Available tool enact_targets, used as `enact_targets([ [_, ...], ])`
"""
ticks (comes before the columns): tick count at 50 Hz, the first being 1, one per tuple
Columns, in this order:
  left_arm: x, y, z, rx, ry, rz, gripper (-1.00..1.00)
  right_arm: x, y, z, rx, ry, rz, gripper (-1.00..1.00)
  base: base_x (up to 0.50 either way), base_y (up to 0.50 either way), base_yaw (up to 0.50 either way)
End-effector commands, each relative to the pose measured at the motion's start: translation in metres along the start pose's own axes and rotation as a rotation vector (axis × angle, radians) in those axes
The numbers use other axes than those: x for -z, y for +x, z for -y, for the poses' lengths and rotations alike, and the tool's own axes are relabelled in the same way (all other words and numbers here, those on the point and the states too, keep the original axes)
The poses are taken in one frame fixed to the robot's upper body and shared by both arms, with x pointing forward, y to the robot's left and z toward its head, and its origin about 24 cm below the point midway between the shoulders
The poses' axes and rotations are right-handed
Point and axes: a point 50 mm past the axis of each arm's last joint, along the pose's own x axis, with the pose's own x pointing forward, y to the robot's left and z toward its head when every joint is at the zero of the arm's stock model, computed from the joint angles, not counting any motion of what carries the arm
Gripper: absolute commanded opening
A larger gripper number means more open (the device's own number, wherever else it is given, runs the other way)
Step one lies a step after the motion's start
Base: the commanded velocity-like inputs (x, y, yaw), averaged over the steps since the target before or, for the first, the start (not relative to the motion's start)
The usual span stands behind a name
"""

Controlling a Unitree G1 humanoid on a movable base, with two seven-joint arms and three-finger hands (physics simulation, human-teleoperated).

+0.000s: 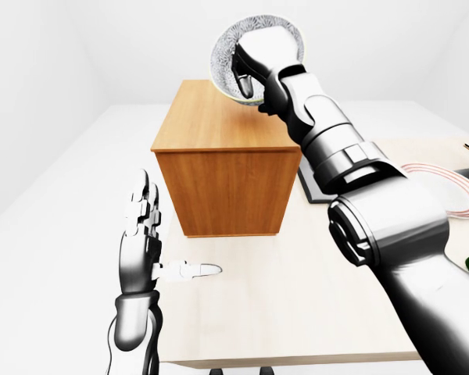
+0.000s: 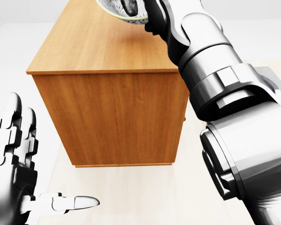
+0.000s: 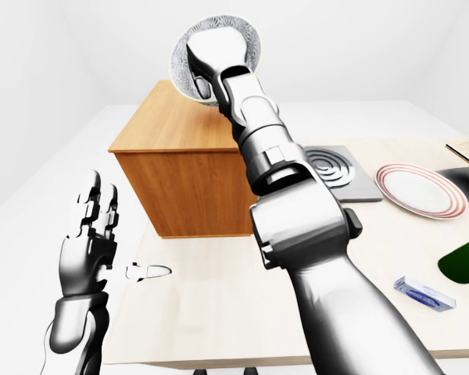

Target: Put the bowl on the top of the cabinet.

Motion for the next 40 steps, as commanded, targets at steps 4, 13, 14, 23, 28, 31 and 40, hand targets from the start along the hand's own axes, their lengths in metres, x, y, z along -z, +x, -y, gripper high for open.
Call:
enact_targets([
  [4, 0.001, 0.0, 0.0, 0.004, -0.002, -0.006, 1.0, -0.002, -0.002, -0.008, 0.015, -0.03, 0.008, -1.0, 0.0, 0.0, 0.0],
  [13, 0.001, 0.0, 0.0, 0.004, -0.002, -0.006, 1.0, -0.001, -0.002, -0.009, 0.014, -0.027, 0.007, -1.0, 0.0, 0.0, 0.0],
  [14, 0.001, 0.0, 0.0, 0.004, -0.002, -0.006, 1.0, -0.001, -0.002, -0.009, 0.014, -0.03, 0.007, -1.0, 0.0, 0.0, 0.0],
  [23, 0.004, -0.001, 0.001, 0.004, -0.002, -0.018, 1.0, -0.002, -0.002, -0.01, 0.011, -0.032, 0.01, -1.0, 0.0, 0.0, 0.0],
  [28, 0.004, -0.001, 0.001, 0.004, -0.001, -0.02, 1.0, -0.003, -0.002, -0.011, 0.009, -0.029, 0.011, 1.0, 0.0, 0.0, 0.0],
  [31, 0.005, -0.001, 0.001, 0.003, -0.001, -0.021, 1.0, -0.002, -0.002, -0.008, 0.01, -0.025, 0.008, 1.0, 0.0, 0.0, 0.0],
  [40, 0.003, -0.001, 0.0, 0.003, -0.002, -0.014, 1.0, -0.001, 0.0, 0.001, 0.021, -0.03, 0.006, 1.0, 0.0, 0.0, 0.0],
])
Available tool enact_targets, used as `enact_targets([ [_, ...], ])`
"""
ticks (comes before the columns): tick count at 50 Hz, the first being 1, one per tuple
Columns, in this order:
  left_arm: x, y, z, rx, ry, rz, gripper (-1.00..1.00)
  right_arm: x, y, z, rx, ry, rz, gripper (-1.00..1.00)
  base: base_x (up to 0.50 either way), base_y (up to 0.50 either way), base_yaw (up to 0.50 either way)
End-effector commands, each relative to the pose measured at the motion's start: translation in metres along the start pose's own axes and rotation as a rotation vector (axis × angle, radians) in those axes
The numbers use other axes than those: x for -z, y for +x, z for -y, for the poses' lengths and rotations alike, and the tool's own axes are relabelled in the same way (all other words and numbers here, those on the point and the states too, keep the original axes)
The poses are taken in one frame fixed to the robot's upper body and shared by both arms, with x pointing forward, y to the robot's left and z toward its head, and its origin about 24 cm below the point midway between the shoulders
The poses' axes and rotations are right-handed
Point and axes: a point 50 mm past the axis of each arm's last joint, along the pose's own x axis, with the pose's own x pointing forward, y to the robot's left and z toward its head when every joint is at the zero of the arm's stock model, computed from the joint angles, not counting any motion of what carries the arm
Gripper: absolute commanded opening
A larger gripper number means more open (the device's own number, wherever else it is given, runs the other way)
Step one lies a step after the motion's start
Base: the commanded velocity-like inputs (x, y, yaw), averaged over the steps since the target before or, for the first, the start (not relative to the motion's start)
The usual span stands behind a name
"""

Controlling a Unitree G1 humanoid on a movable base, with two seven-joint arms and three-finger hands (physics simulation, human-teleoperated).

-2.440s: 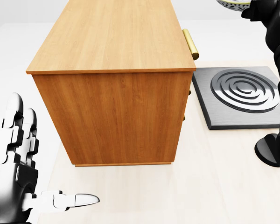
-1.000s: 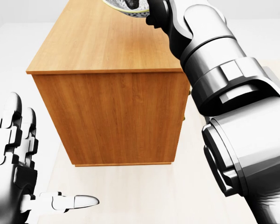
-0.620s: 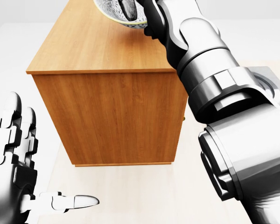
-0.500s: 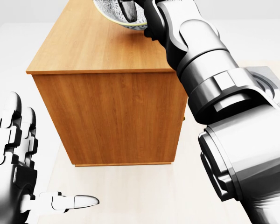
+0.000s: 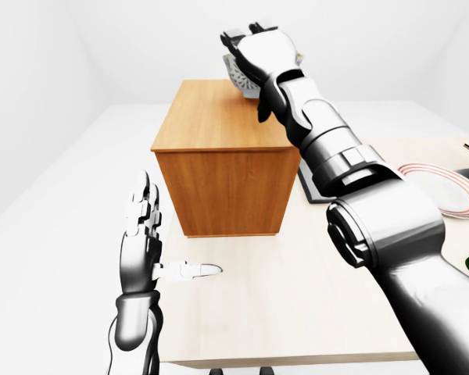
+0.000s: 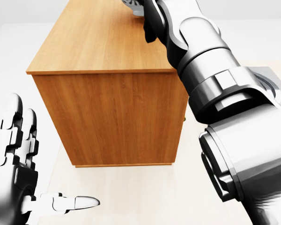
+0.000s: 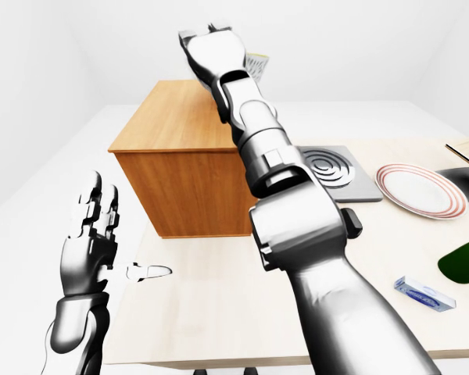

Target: Put the bowl on the top of the cabinet.

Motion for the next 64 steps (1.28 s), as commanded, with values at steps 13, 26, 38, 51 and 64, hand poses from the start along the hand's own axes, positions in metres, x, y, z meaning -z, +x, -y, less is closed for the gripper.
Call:
enact_targets([
  [13, 0.002, -0.001, 0.0, 0.006, -0.002, -0.011, 1.0, 0.018, 0.007, 0.056, 0.079, -0.05, -0.04, 1.0, 0.0, 0.0, 0.0],
  [26, 0.004, -0.001, 0.0, 0.006, -0.001, -0.018, 1.0, 0.042, 0.004, 0.09, 0.117, -0.097, -0.101, 1.0, 0.0, 0.0, 0.0],
  [38, 0.004, -0.001, 0.0, 0.006, 0.0, -0.019, 1.0, 0.065, -0.002, 0.115, 0.142, -0.144, -0.166, 1.0, 0.0, 0.0, 0.0],
  [51, 0.005, -0.001, 0.0, 0.004, 0.001, -0.022, 1.0, 0.098, -0.014, 0.14, 0.168, -0.177, -0.257, 1.0, 0.0, 0.0, 0.0],
  [64, 0.004, 0.001, 0.0, 0.003, 0.003, -0.013, 1.0, 0.142, -0.039, 0.171, 0.198, -0.199, -0.389, 1.0, 0.0, 0.0, 0.0],
])
